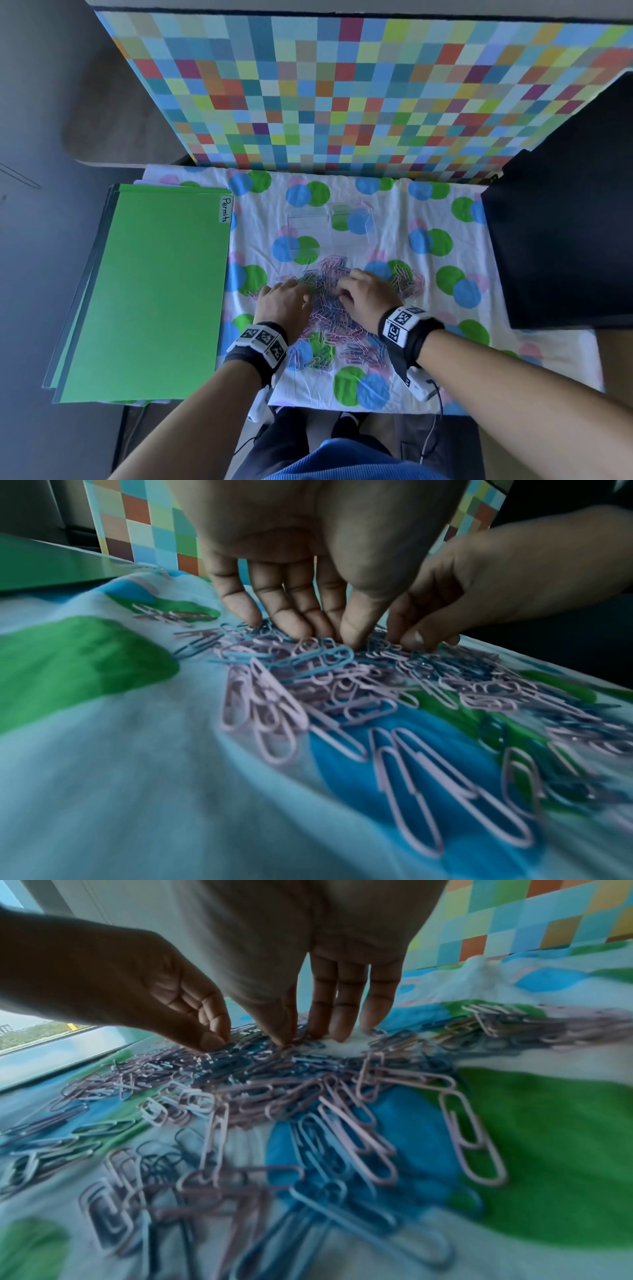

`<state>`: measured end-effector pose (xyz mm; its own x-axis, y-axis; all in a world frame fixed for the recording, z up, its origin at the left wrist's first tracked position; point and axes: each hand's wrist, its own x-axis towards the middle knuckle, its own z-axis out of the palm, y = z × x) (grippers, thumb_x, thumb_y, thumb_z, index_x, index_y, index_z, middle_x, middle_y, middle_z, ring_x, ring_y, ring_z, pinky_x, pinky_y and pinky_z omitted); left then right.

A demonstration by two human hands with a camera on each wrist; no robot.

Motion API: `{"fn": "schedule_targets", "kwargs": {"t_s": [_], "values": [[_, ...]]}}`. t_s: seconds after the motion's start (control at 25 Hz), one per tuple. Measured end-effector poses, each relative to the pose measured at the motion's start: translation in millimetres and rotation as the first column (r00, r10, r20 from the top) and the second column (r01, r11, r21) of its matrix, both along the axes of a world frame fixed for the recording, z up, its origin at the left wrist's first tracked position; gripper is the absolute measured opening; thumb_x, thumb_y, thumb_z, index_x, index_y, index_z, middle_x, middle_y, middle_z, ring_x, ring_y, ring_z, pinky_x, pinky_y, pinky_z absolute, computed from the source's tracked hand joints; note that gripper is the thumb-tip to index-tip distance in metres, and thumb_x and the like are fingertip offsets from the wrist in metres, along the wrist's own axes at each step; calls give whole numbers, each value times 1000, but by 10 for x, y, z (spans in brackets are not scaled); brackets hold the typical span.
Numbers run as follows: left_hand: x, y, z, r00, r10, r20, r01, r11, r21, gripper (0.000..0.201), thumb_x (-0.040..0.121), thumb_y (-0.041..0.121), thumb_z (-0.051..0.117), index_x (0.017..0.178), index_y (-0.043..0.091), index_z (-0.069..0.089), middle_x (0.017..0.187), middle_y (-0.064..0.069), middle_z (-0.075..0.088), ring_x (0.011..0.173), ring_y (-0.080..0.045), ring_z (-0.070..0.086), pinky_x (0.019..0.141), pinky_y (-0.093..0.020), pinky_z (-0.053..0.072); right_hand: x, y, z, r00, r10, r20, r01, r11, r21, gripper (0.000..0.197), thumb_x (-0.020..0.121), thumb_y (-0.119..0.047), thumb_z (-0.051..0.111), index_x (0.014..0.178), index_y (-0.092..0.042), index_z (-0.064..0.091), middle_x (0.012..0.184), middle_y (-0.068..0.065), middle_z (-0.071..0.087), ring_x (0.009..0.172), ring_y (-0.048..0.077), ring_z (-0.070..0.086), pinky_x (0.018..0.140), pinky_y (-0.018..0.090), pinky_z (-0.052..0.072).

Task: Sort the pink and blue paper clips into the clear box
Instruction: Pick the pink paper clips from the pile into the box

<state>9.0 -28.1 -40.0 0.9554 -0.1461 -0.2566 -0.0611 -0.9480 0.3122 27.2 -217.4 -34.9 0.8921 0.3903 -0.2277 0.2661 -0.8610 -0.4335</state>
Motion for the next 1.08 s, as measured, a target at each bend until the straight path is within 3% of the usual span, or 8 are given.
{"fn": "schedule_targets", "kwargs": {"t_s": [0.24, 0.4, 0.6, 0.68, 0.76, 0.84, 0.96, 1.08], "values": [[-32, 121, 49, 996, 80, -29, -84, 981, -174, 11, 90, 28, 51, 92, 22, 60, 98, 6, 62, 88, -16, 61, 85, -34, 48, -9, -124, -30, 1000, -17, 19, 17, 1000, -8, 7, 88, -19, 56, 81, -18, 57, 84, -3, 50, 78, 16, 51, 63, 28, 44], [16, 162, 158, 976, 188, -109, -216, 896, -388, 4, 84, 23, 63, 82, 20, 61, 80, 7, 68, 72, -8, 64, 69, -23, 54, 1, -112, -38, 998, 30, 60, -29, 999, -16, 9, 86, -21, 61, 94, -19, 62, 90, -2, 54, 82, 16, 50, 71, 31, 48], [36, 189, 229, 941, 291, -173, -338, 833, -437, 37, 88, 11, 52, 121, 26, 56, 65, 5, 58, 52, -7, 50, 51, -20, 43, 10, -58, -25, 998, 43, 35, -41, 998, -37, 11, 89, -20, 57, 79, -16, 61, 84, -3, 52, 80, 14, 47, 75, 33, 49], [48, 243, 218, 884, 365, -291, -467, 706, -533, 30, 91, 8, 43, 104, 21, 66, 61, 2, 53, 48, -11, 43, 48, -21, 38, 20, -59, 1, 998, -55, 20, 53, 993, 101, 8, 87, -13, 58, 80, -13, 60, 87, 0, 55, 83, 16, 50, 76, 30, 47], [65, 306, 234, 791, 419, -447, -611, 488, -624, 31, 90, 2, 38, 80, 11, 66, 61, -2, 54, 55, -17, 48, 53, -26, 43, 44, -88, 15, 972, -232, -46, 235, 930, 283, 6, 87, -7, 59, 83, -11, 60, 85, 0, 59, 78, 14, 54, 72, 24, 48], [83, 336, 241, 703, 419, -574, -701, 274, -659, 30, 89, -3, 35, 70, 6, 57, 59, -5, 52, 56, -20, 50, 52, -26, 45, 93, -119, 41, 884, -405, -234, 467, 791, 396, 7, 89, -4, 56, 90, -9, 61, 81, 0, 63, 70, 12, 58, 65, 20, 48], [113, 305, 247, 635, 368, -680, -750, 79, -657, 28, 86, -3, 32, 65, 6, 48, 56, -6, 51, 50, -19, 49, 48, -25, 41, 142, -150, 56, 697, -437, -568, 709, 538, 456, 20, 90, 5, 46, 102, -3, 60, 70, 7, 60, 55, 18, 53, 53, 30, 43], [135, 226, 225, 613, 293, -734, -756, -52, -652, 25, 84, 2, 30, 62, 10, 39, 54, -4, 39, 49, -18, 37, 51, -29, 30, 129, -164, 63, 585, -399, -706, 806, 379, 454, 24, 87, 7, 39, 84, -2, 61, 61, 10, 52, 44, 19, 45, 44, 27, 29]]}}
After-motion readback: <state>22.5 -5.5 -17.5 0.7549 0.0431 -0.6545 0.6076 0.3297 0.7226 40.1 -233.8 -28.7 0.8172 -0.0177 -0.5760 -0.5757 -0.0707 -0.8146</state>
